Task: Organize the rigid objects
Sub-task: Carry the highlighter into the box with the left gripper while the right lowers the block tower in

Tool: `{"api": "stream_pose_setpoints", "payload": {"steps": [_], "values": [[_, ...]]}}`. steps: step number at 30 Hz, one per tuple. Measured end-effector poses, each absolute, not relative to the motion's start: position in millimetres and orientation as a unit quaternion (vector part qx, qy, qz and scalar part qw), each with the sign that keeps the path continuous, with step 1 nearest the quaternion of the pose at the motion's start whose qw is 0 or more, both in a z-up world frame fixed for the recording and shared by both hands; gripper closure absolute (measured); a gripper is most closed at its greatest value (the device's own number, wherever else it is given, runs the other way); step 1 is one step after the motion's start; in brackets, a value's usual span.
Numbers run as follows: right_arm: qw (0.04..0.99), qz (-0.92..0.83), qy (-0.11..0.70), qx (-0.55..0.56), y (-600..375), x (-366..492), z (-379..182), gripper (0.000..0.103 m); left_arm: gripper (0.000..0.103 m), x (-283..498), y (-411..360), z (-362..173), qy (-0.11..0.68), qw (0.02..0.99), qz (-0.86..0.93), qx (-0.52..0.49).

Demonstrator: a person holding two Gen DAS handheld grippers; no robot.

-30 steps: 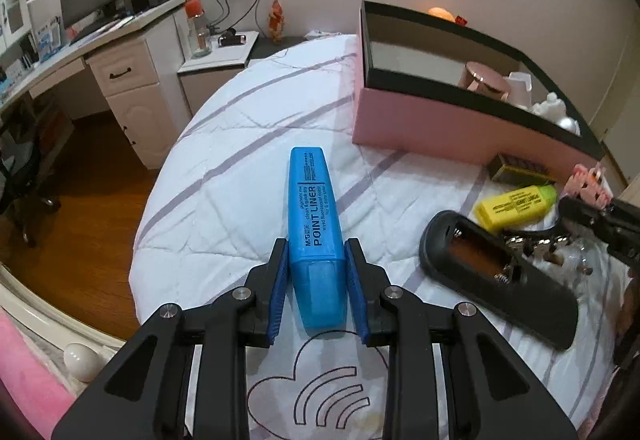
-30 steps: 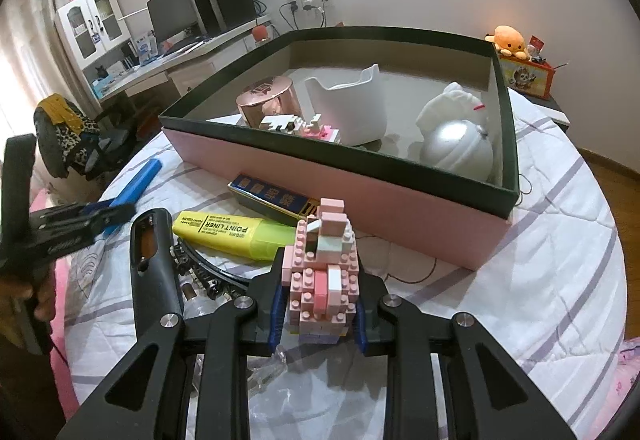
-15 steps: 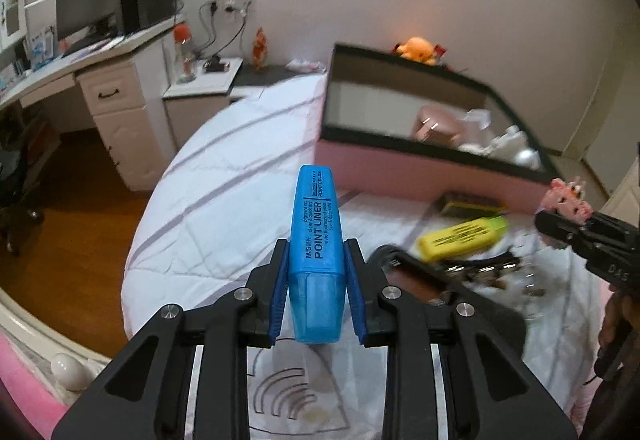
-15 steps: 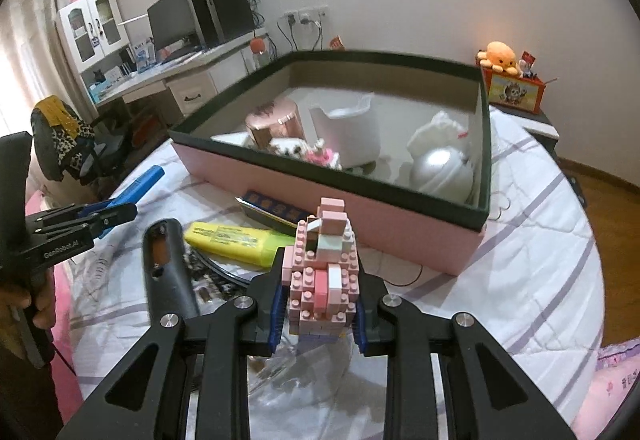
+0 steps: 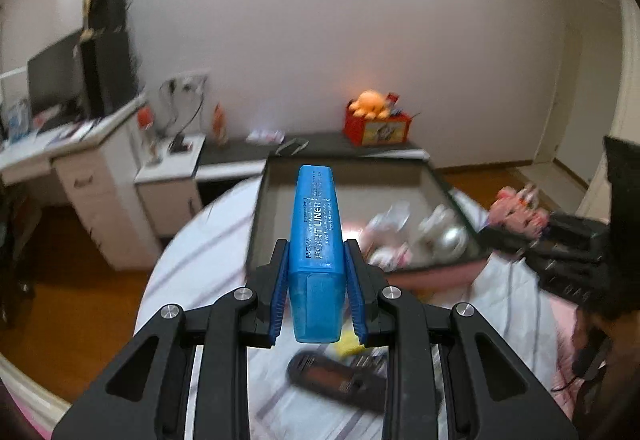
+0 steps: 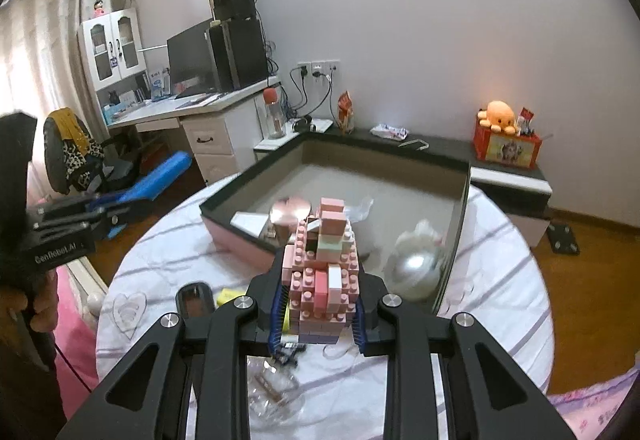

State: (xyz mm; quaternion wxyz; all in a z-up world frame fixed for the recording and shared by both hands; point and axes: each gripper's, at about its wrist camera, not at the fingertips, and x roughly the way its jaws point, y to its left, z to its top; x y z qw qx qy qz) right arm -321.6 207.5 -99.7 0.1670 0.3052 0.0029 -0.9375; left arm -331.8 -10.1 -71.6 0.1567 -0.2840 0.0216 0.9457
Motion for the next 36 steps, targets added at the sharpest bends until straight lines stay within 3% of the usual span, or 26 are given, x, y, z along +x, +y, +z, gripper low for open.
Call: {"api": "stream_pose_setpoints", "payload": {"steps": [11, 24, 33, 36], "values": [[0.153, -0.944, 0.013, 0.293, 224.1, -374.7, -81.4, 0.076, 0.076, -395.6, 39.1, -61.9, 0.055, 0.197, 0.935, -0.288], [0.150, -0.926, 0.021, 0.345, 234.5, -455.3, -123.6, 0.076, 0.076, -473.5, 69.9, -108.3, 0.090, 0.198, 0.914, -0.343], [0.146, -0.921, 0.013, 0.361, 242.3, -471.5, -137.2, 0.076, 0.076, -485.7, 71.2, -128.8, 0.094, 0.184, 0.908, -0.364], [0.145, -0.923, 0.008, 0.357, 242.0, -468.0, -135.0, 0.075, 0.064, -482.2, 67.9, -128.6, 0.091, 0.168, 0.913, -0.361]]}}
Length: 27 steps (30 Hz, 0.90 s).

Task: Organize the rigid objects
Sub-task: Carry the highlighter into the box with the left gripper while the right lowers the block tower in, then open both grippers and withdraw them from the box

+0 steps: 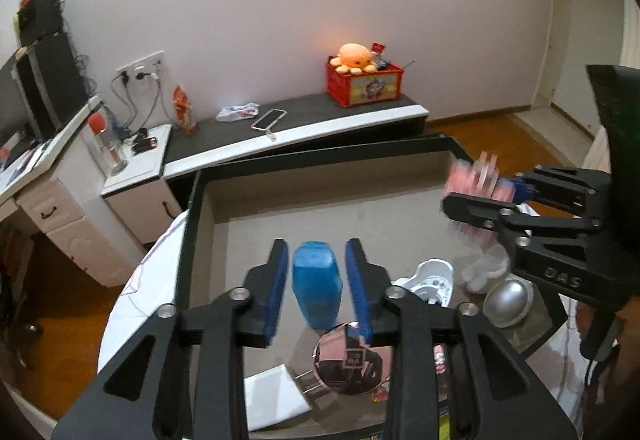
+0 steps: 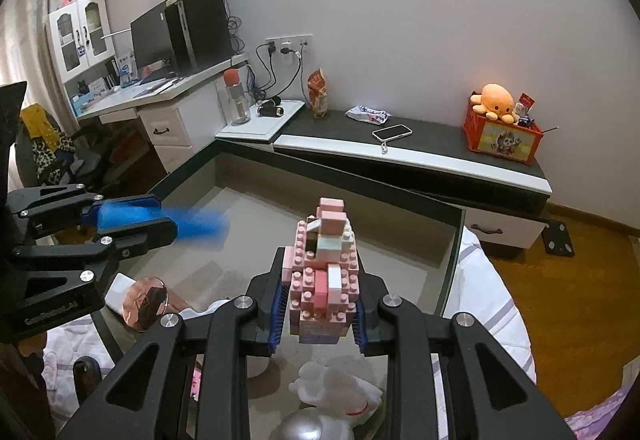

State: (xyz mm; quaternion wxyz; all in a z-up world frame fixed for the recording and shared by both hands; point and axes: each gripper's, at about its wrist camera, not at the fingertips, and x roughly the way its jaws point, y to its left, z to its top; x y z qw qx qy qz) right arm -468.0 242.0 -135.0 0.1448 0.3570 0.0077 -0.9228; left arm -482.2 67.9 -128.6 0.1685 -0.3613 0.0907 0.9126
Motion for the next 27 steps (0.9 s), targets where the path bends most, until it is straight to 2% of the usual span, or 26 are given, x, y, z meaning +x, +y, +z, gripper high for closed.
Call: {"api": "stream_pose_setpoints", "payload": {"steps": [2, 3, 4, 5, 7, 9, 10, 11, 14, 18, 21, 27], "values": [[0.148, -0.924, 0.002, 0.353, 242.7, -461.3, -131.5, 0.070, 0.037, -475.3, 64.1, -124.2, 0.091, 0.155, 0.918, -0.354], [0.146, -0.926, 0.001, 0.350, 242.3, -458.6, -129.4, 0.063, 0.032, -469.2, 62.0, -120.5, 0.090, 0.149, 0.922, -0.346], [0.139, -0.929, 0.000, 0.344, 242.7, -455.0, -127.0, 0.047, 0.024, -464.6, 59.2, -116.5, 0.085, 0.149, 0.925, -0.340], [0.131, -0.933, 0.000, 0.337, 242.4, -448.4, -123.8, 0.036, 0.018, -458.1, 57.0, -112.5, 0.081, 0.150, 0.927, -0.335], [0.129, -0.936, -0.001, 0.329, 241.6, -439.6, -118.3, 0.033, 0.011, -447.8, 52.2, -105.3, 0.080, 0.140, 0.931, -0.327], [0.122, -0.939, -0.005, 0.321, 239.5, -428.3, -111.6, 0.031, 0.010, -435.2, 48.4, -98.5, 0.082, 0.128, 0.936, -0.316], [0.119, -0.940, -0.004, 0.318, 238.1, -423.3, -108.3, 0.024, 0.007, -427.3, 45.8, -95.0, 0.082, 0.120, 0.939, -0.312], [0.115, -0.943, -0.004, 0.311, 236.9, -416.2, -104.0, 0.022, 0.005, -417.7, 43.0, -91.0, 0.084, 0.111, 0.942, -0.305], [0.110, -0.949, -0.004, 0.294, 231.8, -393.8, -91.2, 0.022, 0.000, -389.4, 34.4, -80.9, 0.086, 0.105, 0.951, -0.278], [0.100, -0.961, 0.004, 0.260, 223.8, -358.5, -77.4, 0.019, 0.000, -352.1, 22.8, -72.9, 0.073, 0.104, 0.958, -0.257], [0.089, -0.964, 0.012, 0.250, 217.9, -333.8, -71.9, 0.010, 0.000, -329.1, 10.4, -70.0, 0.062, 0.092, 0.961, -0.252], [0.071, -0.972, 0.005, 0.225, 214.7, -282.5, -68.2, 0.009, 0.000, -280.2, -12.9, -69.1, 0.039, 0.081, 0.965, -0.245]]}}
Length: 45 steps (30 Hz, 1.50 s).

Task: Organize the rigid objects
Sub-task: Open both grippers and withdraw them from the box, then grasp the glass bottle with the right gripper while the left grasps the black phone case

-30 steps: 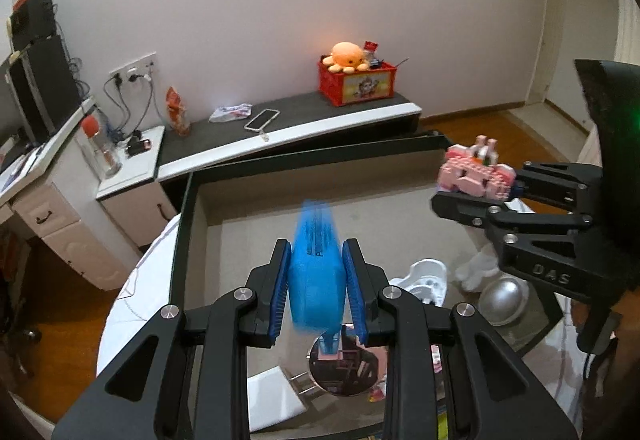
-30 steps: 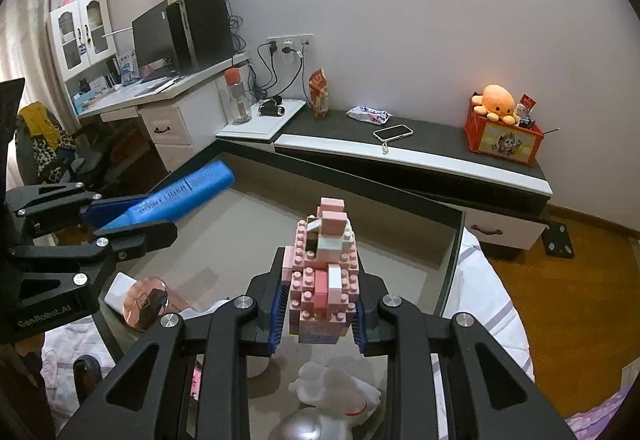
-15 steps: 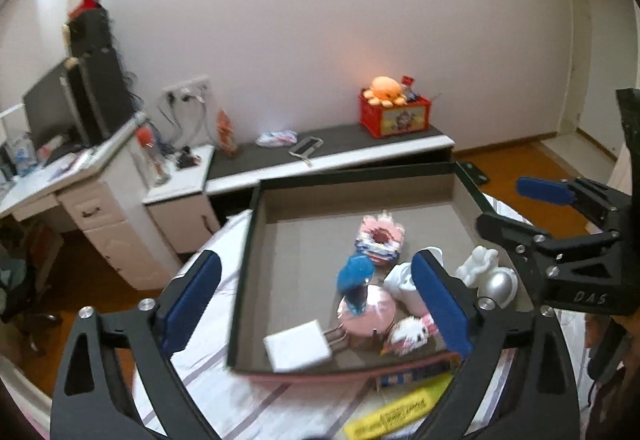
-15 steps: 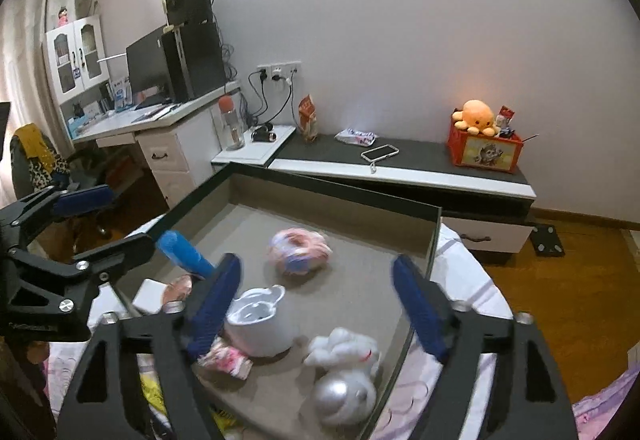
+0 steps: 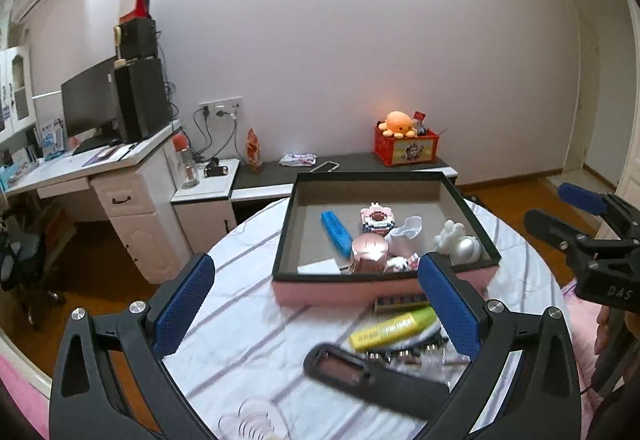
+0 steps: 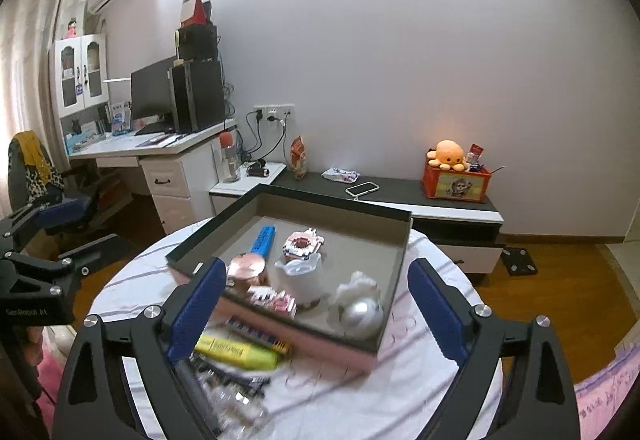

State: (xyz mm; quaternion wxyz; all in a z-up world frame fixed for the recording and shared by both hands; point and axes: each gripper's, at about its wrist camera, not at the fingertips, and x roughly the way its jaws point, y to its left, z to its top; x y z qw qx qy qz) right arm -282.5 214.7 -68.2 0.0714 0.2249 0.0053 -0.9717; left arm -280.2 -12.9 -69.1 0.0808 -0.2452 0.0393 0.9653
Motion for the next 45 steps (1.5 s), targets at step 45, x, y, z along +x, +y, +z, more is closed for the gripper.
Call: {"api": "stream_pose_setpoints", "payload": {"steps": [45], "values": [[0.071, -0.941, -0.060, 0.326, 268.2, -243.4, -161.3, 0.009, 0.000, -284.6, 73.2, -217.6, 0.076, 0.071, 0.883, -0.457]]}}
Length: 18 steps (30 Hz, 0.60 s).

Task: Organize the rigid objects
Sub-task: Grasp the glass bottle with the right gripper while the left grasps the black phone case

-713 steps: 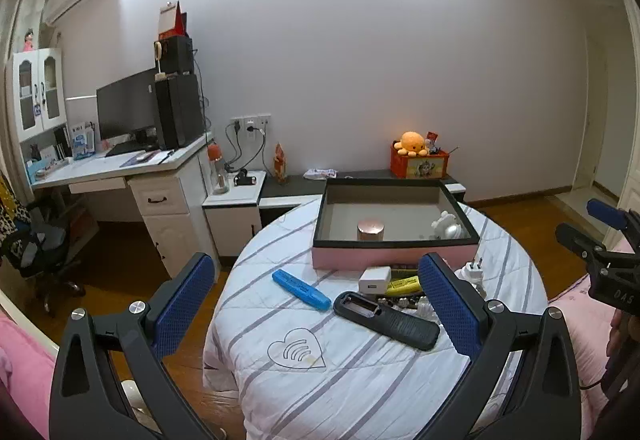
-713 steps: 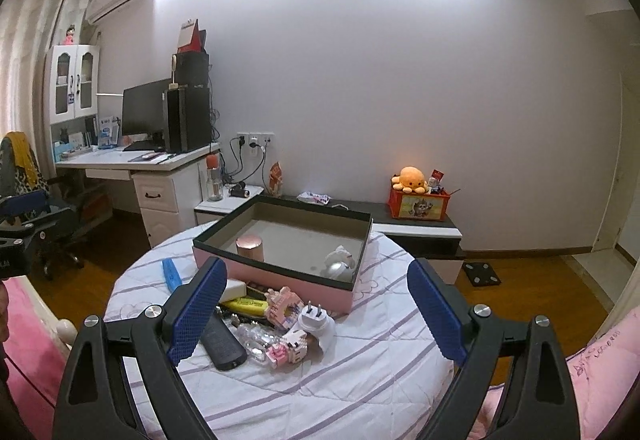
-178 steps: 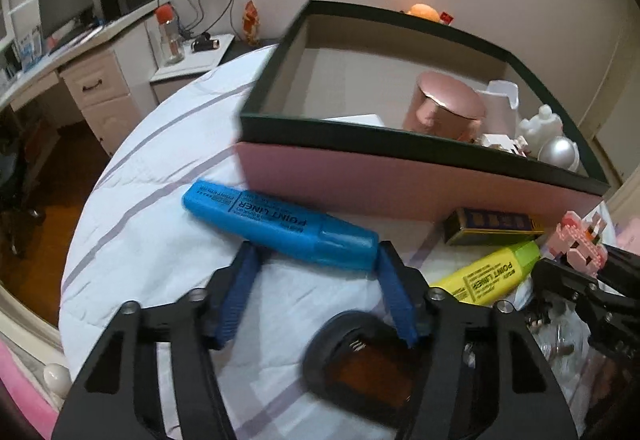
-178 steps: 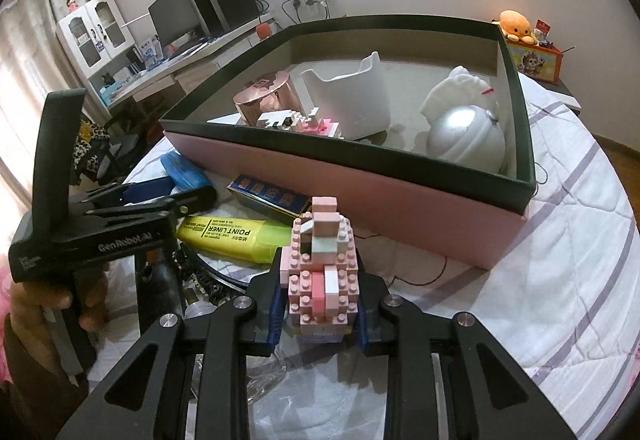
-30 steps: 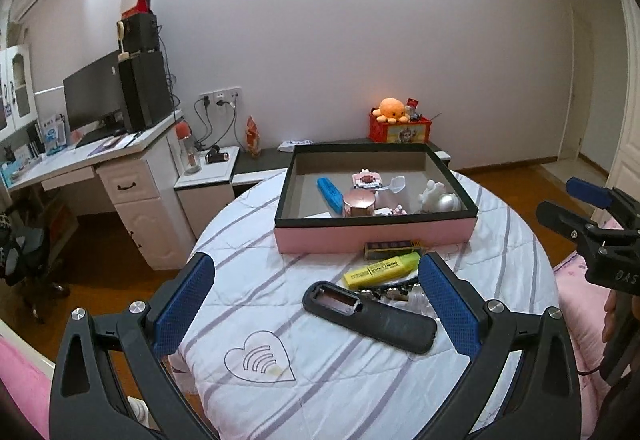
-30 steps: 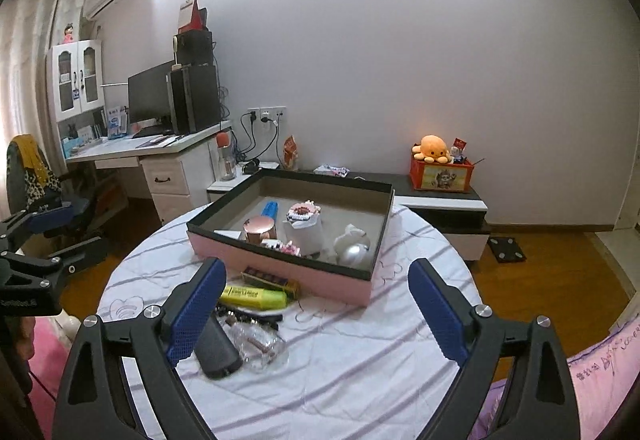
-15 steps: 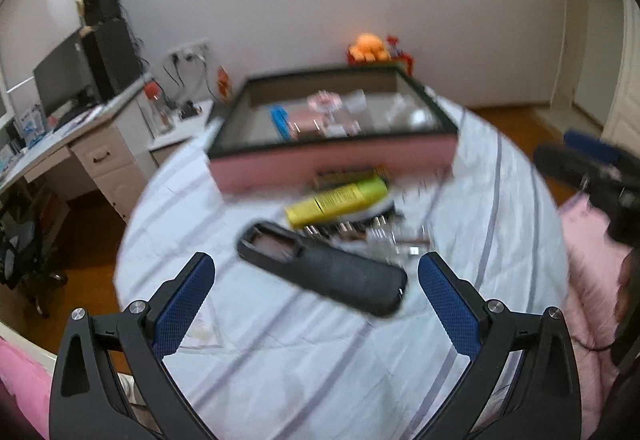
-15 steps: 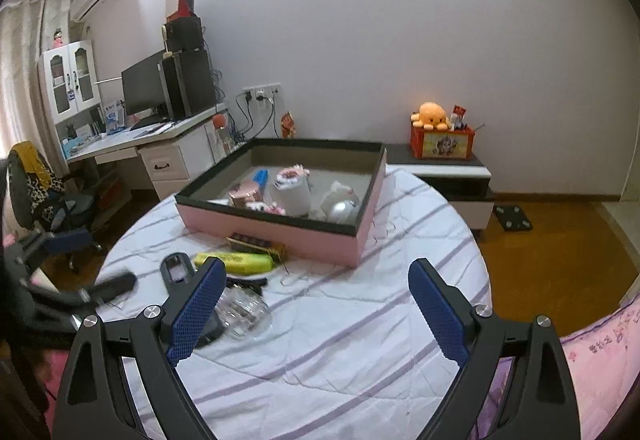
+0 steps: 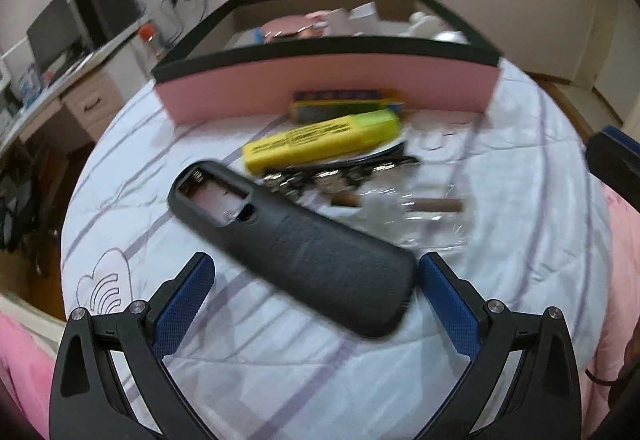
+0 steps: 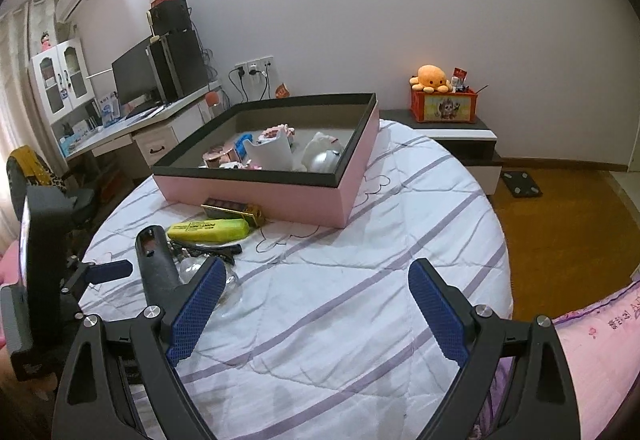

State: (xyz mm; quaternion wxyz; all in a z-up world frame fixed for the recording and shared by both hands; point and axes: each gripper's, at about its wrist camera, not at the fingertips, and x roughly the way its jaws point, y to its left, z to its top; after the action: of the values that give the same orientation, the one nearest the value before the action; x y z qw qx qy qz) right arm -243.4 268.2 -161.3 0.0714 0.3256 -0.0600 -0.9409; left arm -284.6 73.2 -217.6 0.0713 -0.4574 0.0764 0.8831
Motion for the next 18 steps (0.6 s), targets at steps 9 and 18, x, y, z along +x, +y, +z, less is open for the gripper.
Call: {"api": "stream_pose_setpoints", "payload": {"steps": [9, 18], "values": [[0.084, -0.933, -0.047, 0.347, 245.0, -253.4, -174.6, 0.009, 0.000, -263.3, 28.7, -218.5, 0.063, 0.068, 0.878, -0.469], [0.113, -0.915, -0.018, 0.387, 199.3, -261.2, -191.9, 0.009, 0.000, -242.7, -36.7, -213.2, 0.033, 0.036, 0.885, -0.463]]}}
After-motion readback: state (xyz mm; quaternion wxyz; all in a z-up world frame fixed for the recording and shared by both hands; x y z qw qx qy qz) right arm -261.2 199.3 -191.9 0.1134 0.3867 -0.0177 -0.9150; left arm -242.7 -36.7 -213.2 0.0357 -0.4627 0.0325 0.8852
